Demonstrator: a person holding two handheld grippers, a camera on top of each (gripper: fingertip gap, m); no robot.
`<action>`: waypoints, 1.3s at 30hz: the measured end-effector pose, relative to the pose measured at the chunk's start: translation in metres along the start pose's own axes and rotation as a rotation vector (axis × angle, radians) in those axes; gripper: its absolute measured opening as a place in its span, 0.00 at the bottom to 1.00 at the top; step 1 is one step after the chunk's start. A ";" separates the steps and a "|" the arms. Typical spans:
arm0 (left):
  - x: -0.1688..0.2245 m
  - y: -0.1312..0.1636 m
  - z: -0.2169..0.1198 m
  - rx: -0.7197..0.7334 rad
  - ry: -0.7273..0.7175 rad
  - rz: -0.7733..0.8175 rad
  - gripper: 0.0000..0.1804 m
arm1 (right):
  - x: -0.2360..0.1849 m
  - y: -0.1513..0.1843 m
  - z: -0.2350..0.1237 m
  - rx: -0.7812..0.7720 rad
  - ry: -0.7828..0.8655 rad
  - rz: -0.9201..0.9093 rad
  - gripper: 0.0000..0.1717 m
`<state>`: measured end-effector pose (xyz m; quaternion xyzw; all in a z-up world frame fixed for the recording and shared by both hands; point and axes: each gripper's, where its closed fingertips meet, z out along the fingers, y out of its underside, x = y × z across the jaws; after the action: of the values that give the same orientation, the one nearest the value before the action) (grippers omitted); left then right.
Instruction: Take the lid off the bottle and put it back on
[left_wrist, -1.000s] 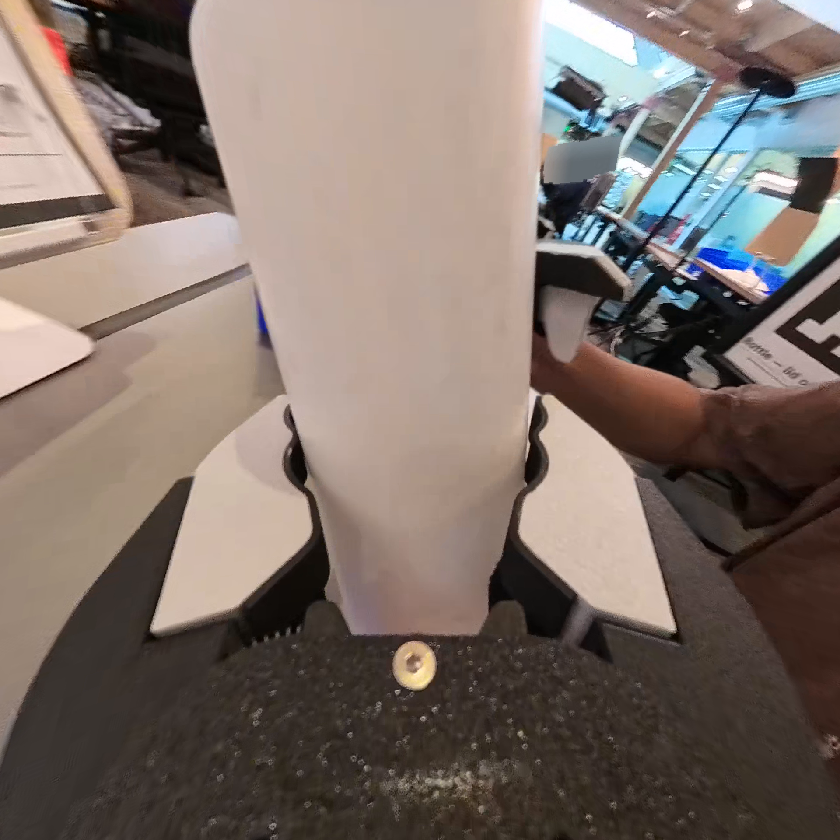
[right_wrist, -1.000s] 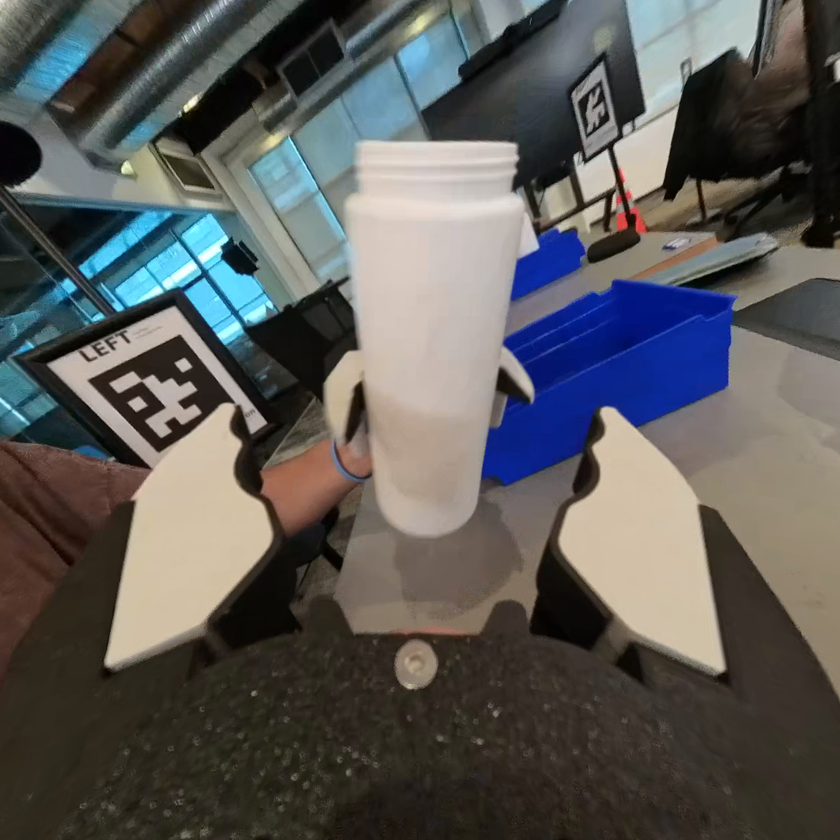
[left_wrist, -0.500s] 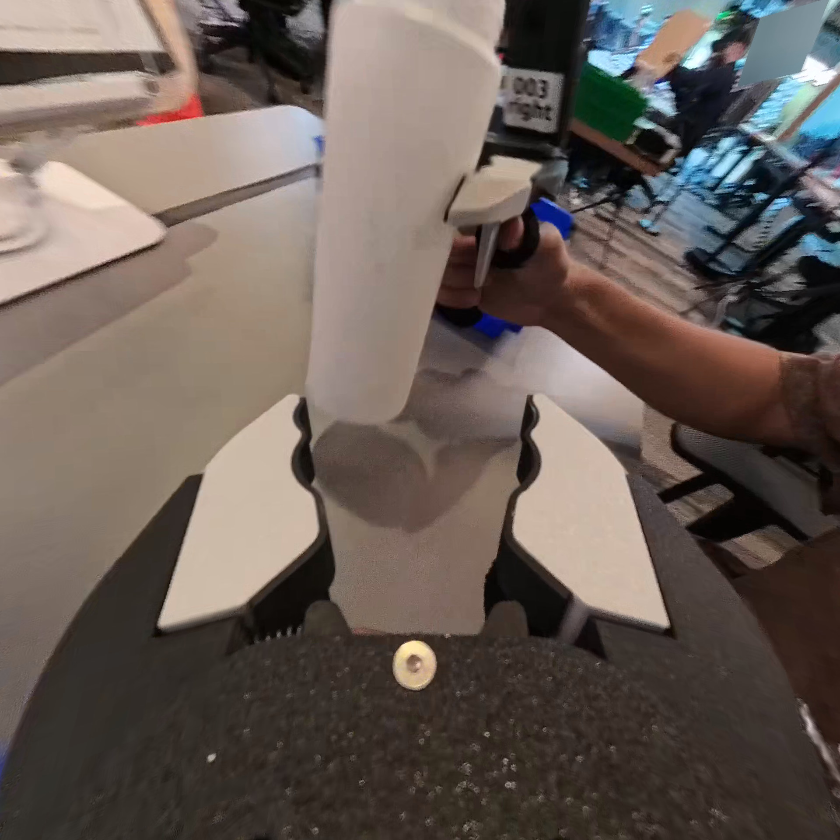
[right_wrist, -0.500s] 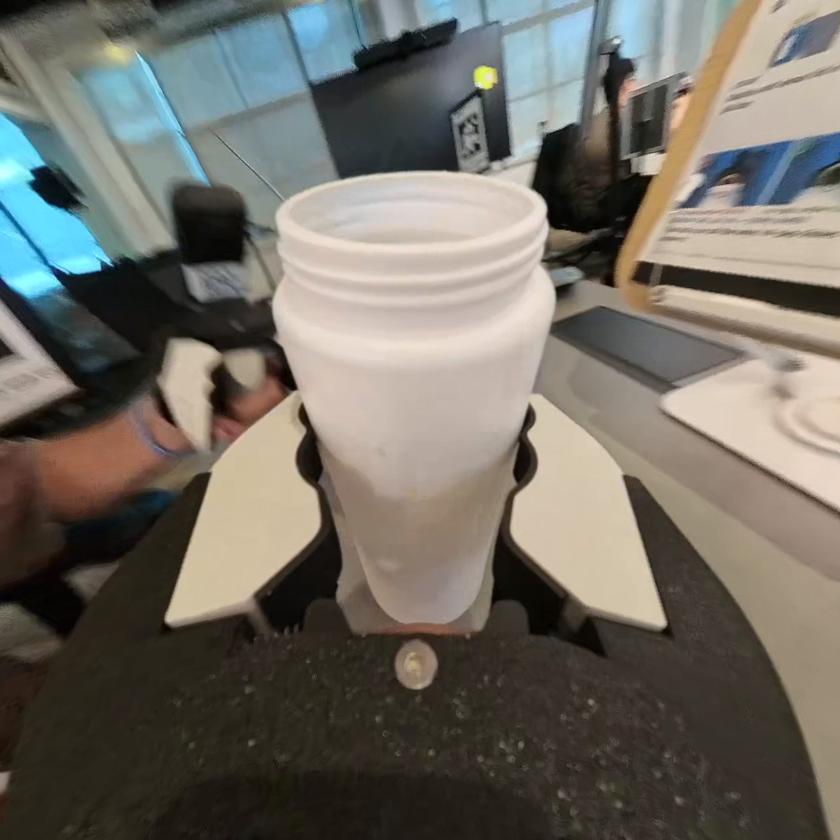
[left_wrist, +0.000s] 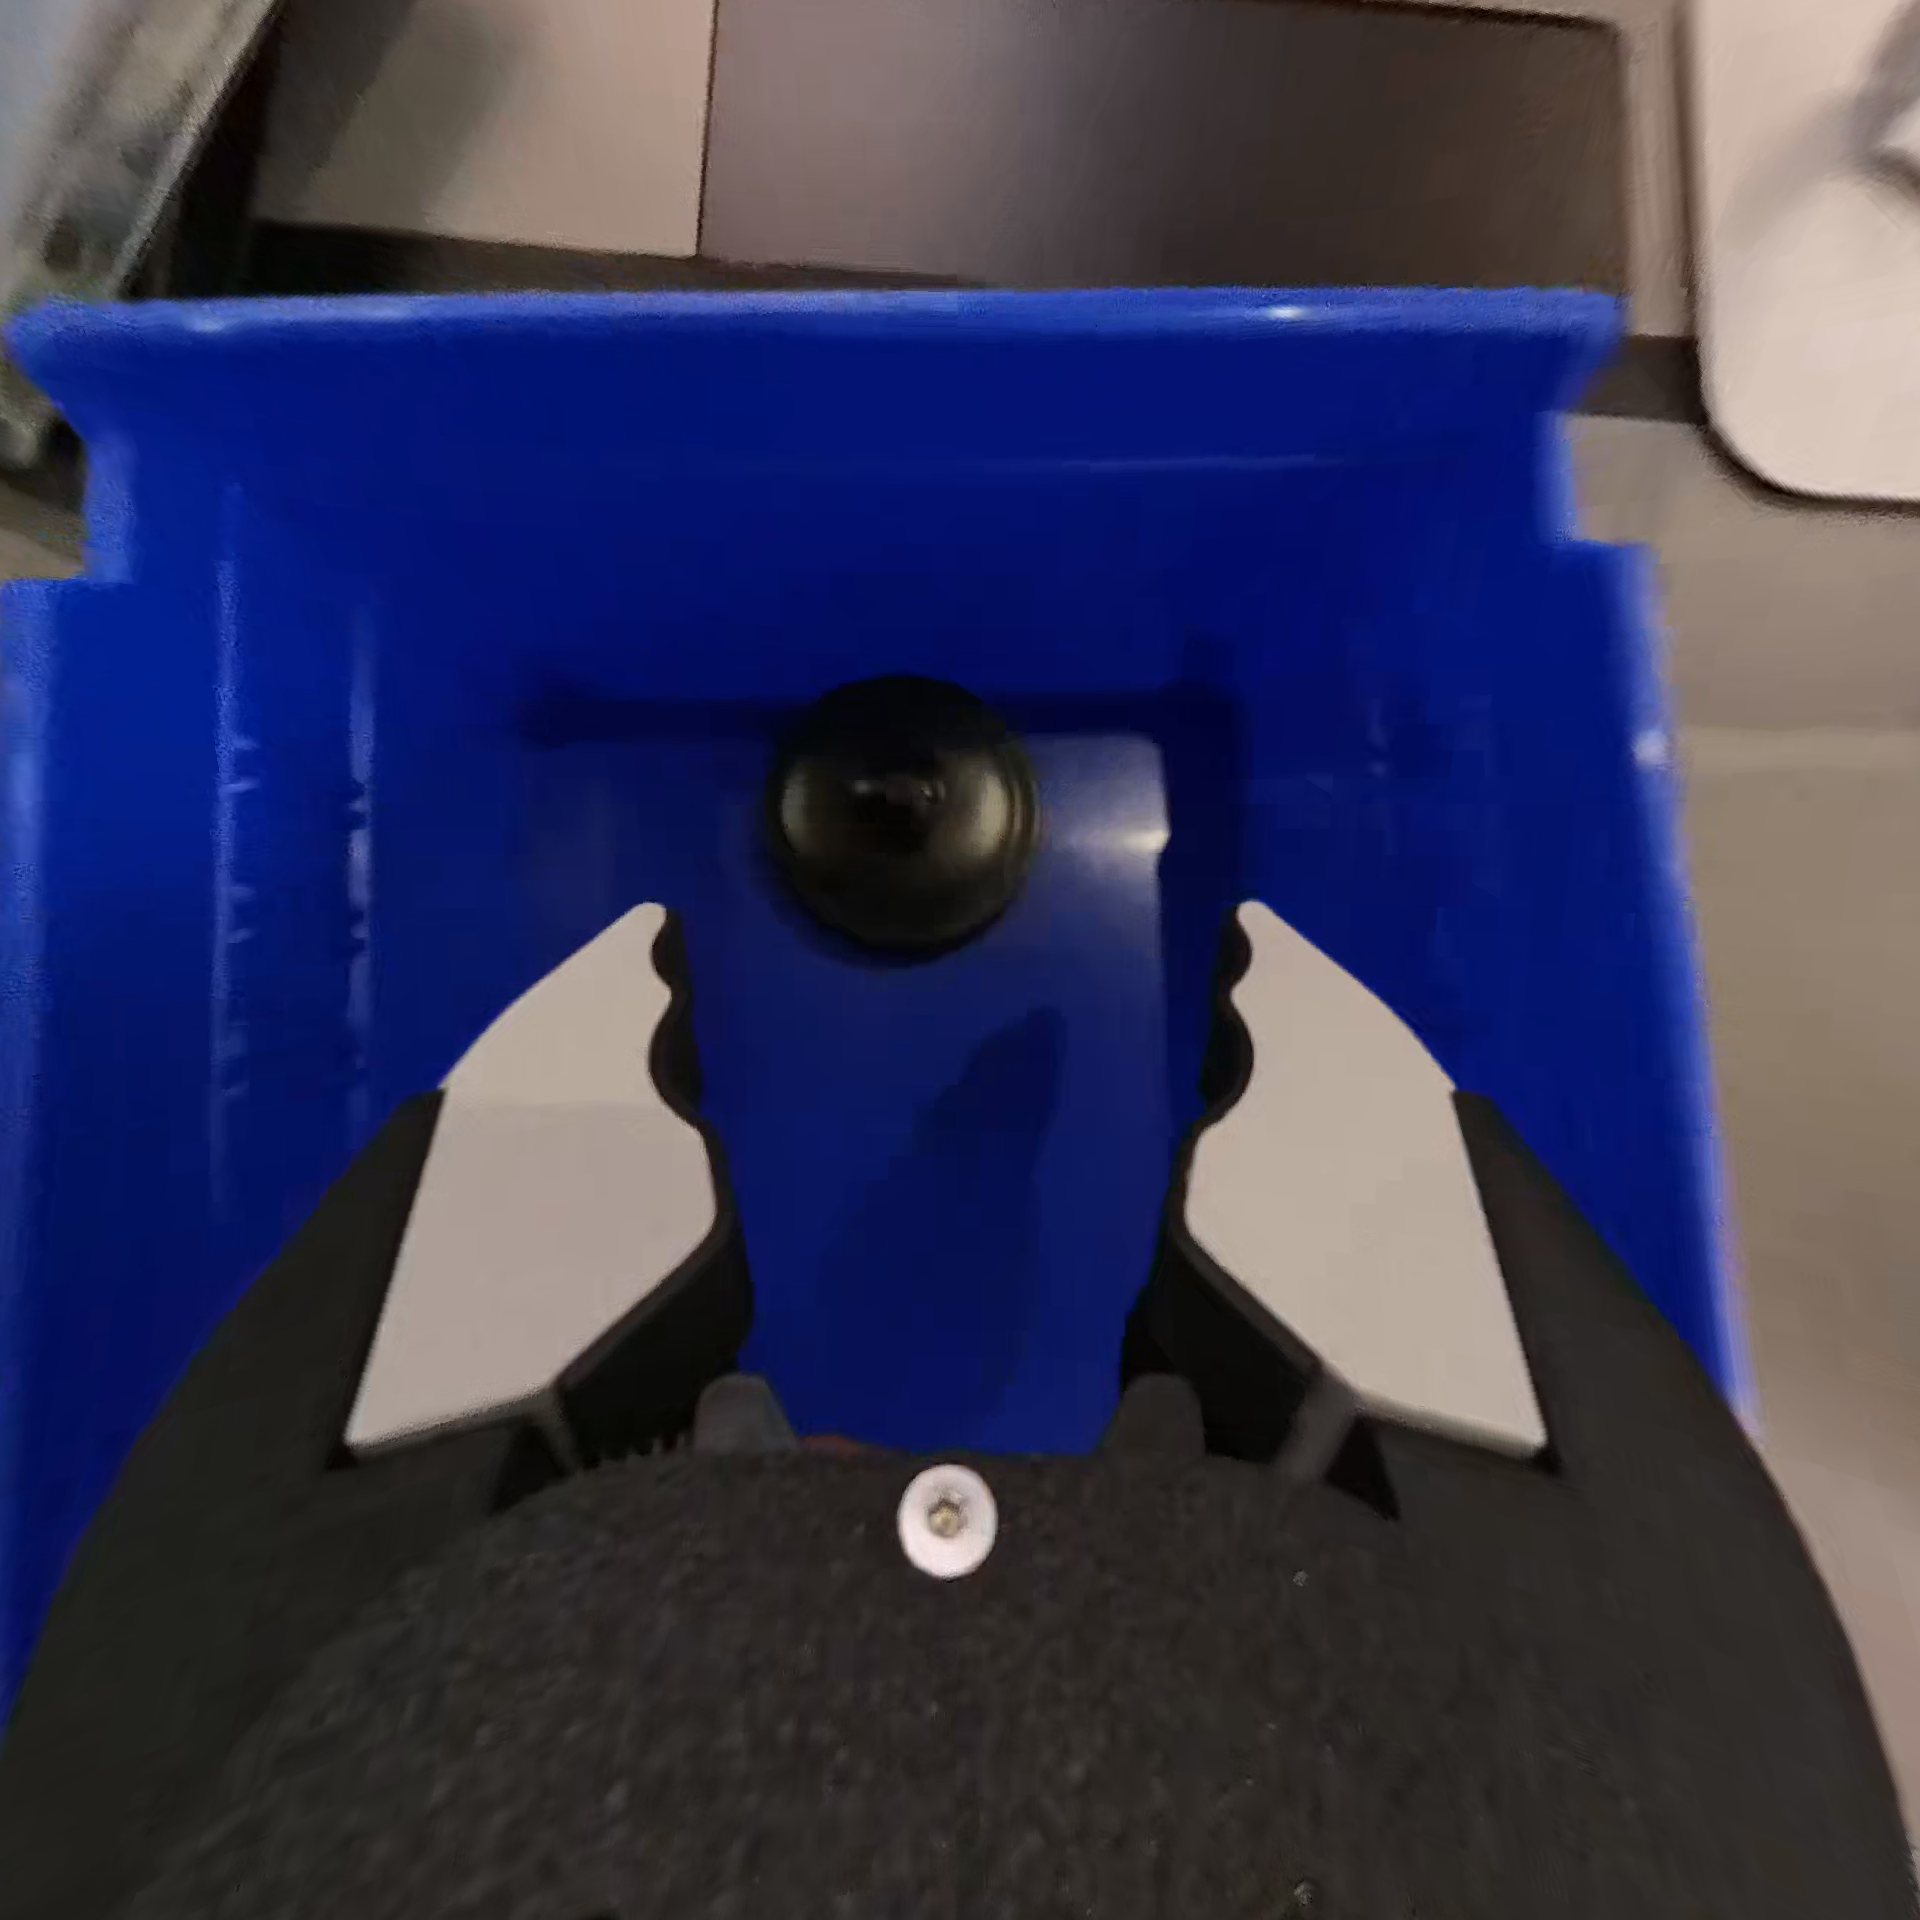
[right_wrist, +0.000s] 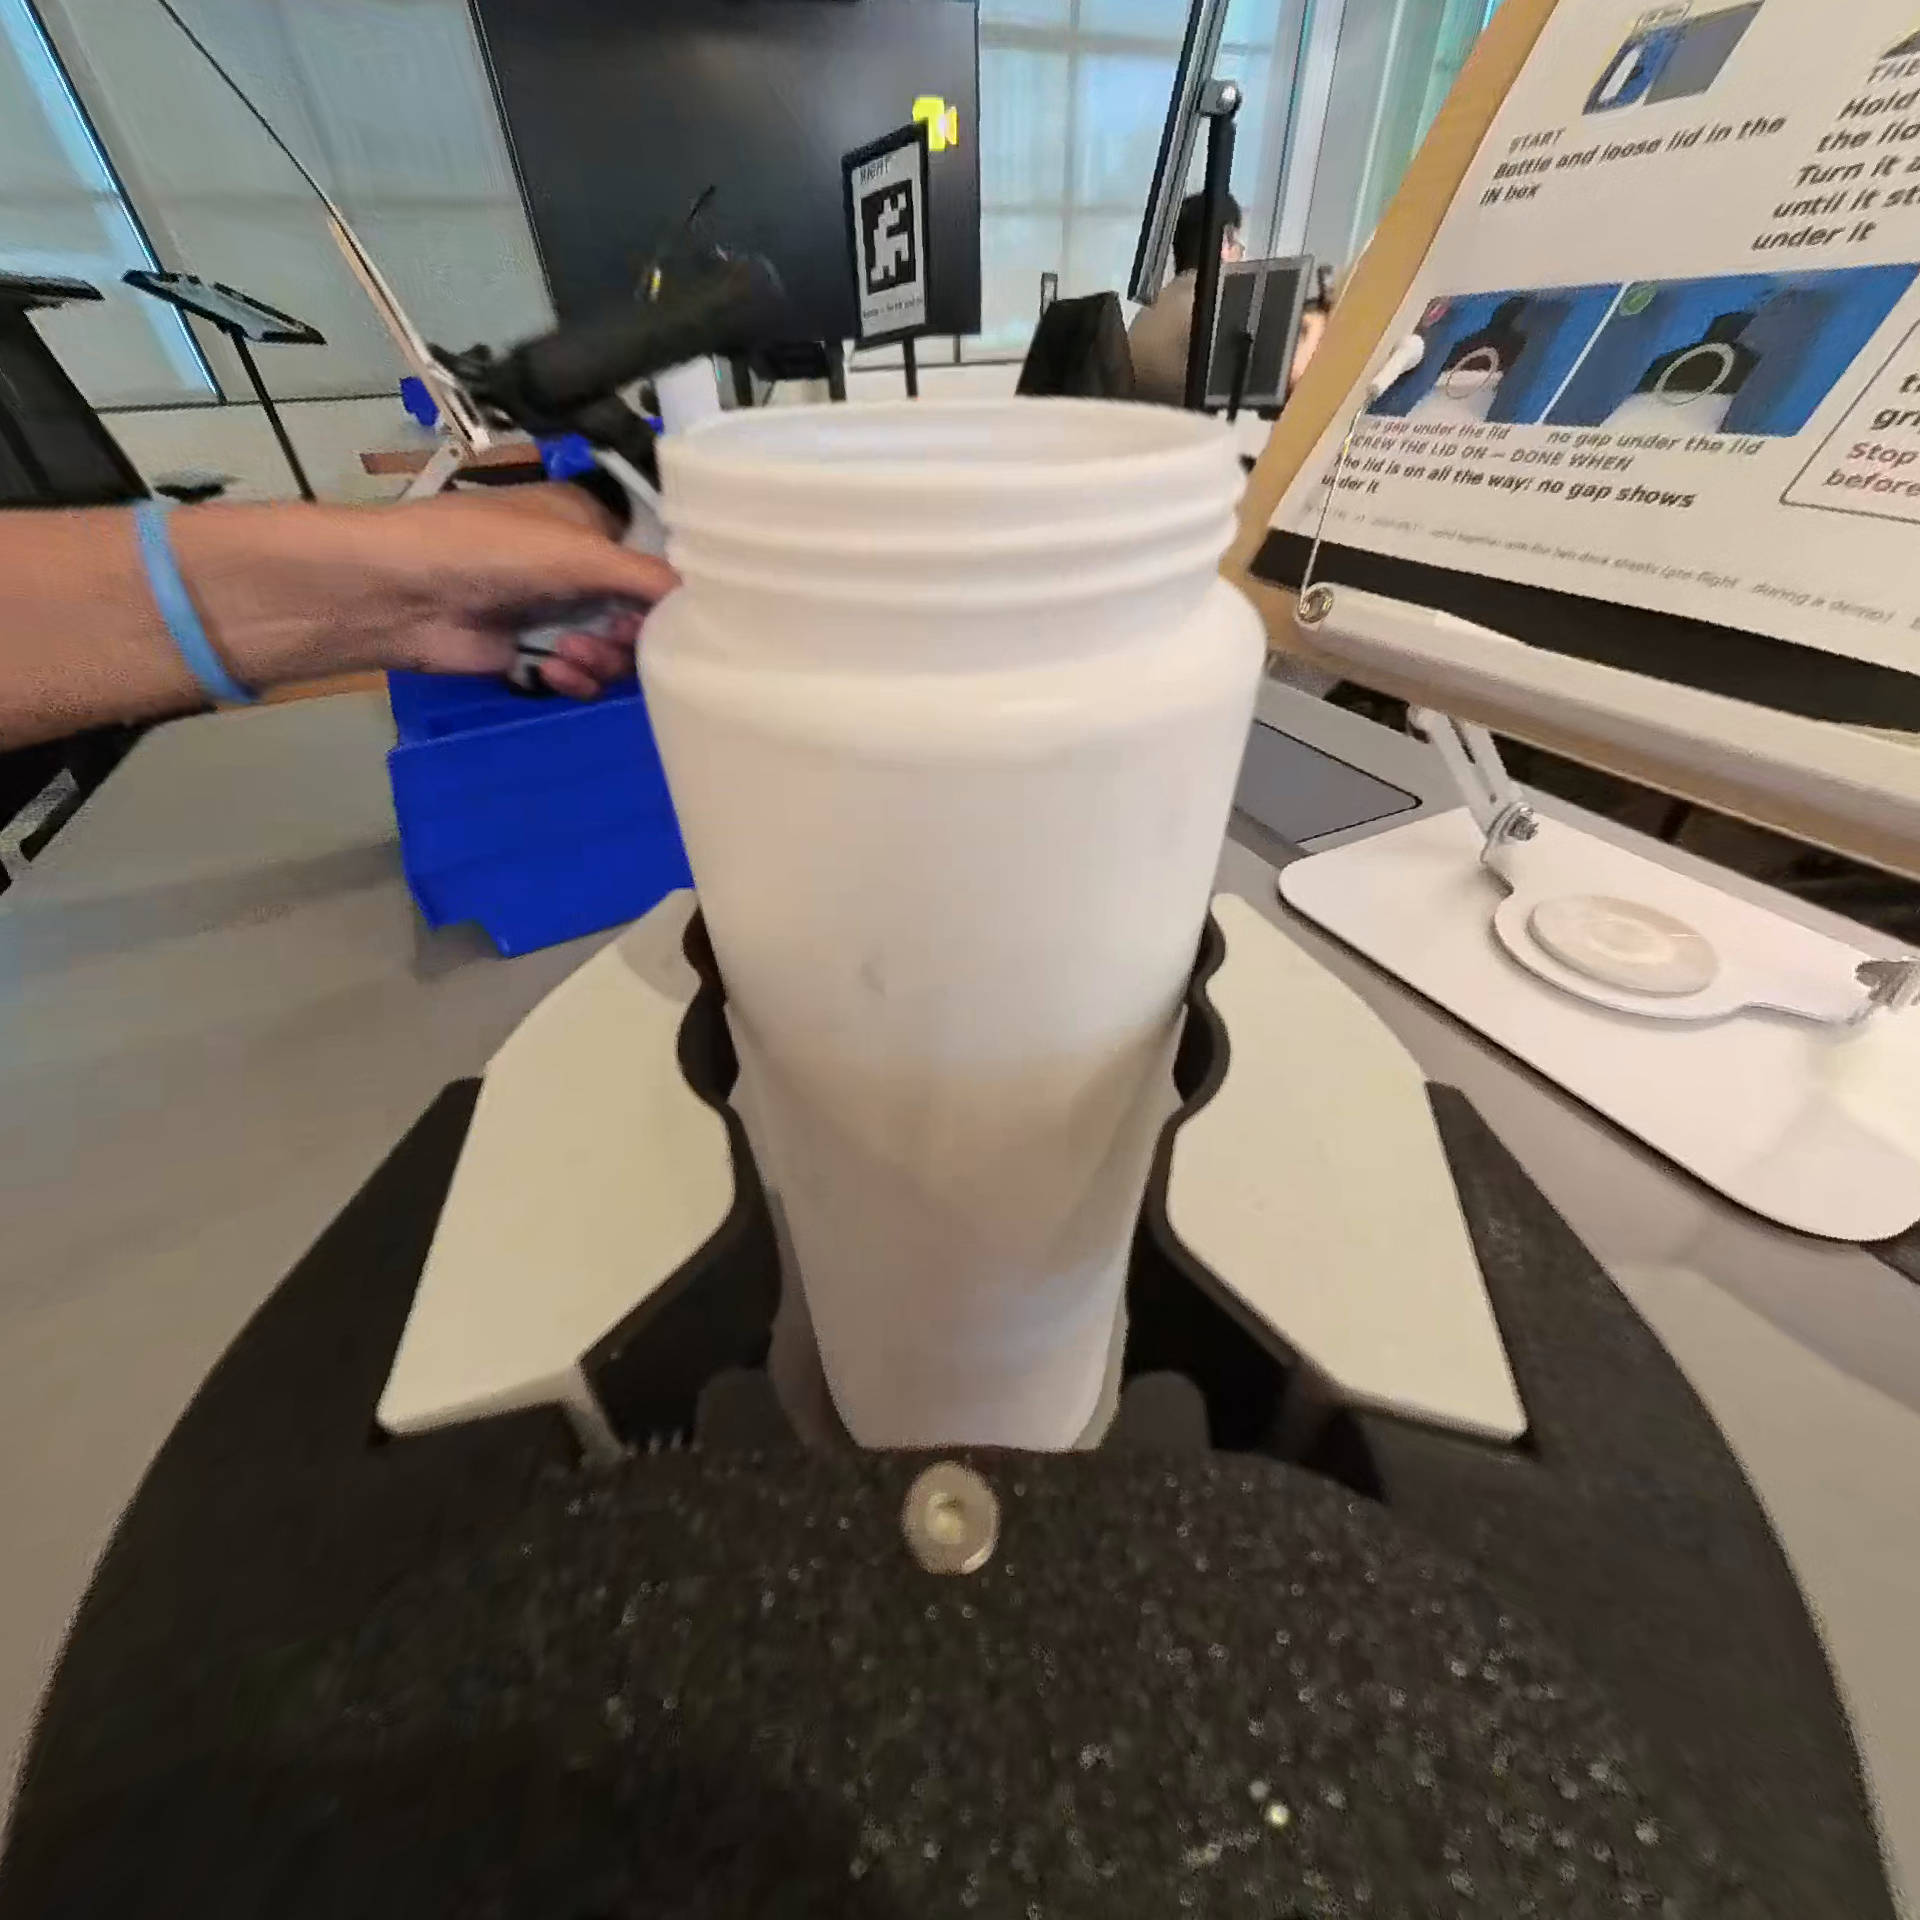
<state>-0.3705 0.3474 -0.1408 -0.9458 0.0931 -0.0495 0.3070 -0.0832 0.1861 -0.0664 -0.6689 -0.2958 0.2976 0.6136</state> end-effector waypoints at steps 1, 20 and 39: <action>-0.004 0.000 0.012 -0.036 -0.007 -0.028 0.52 | -0.001 0.000 0.000 -0.005 0.001 -0.004 0.49; 0.063 -0.044 -0.081 -0.252 0.281 0.252 0.39 | -0.006 0.000 0.006 -0.011 0.004 -0.029 0.49; 0.324 0.022 -0.187 -0.407 0.344 0.643 0.39 | -0.005 0.002 0.006 -0.050 0.107 -0.044 0.49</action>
<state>-0.0851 0.1566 0.0087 -0.8879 0.4414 -0.0892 0.0935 -0.0911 0.1863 -0.0691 -0.6924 -0.2845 0.2406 0.6179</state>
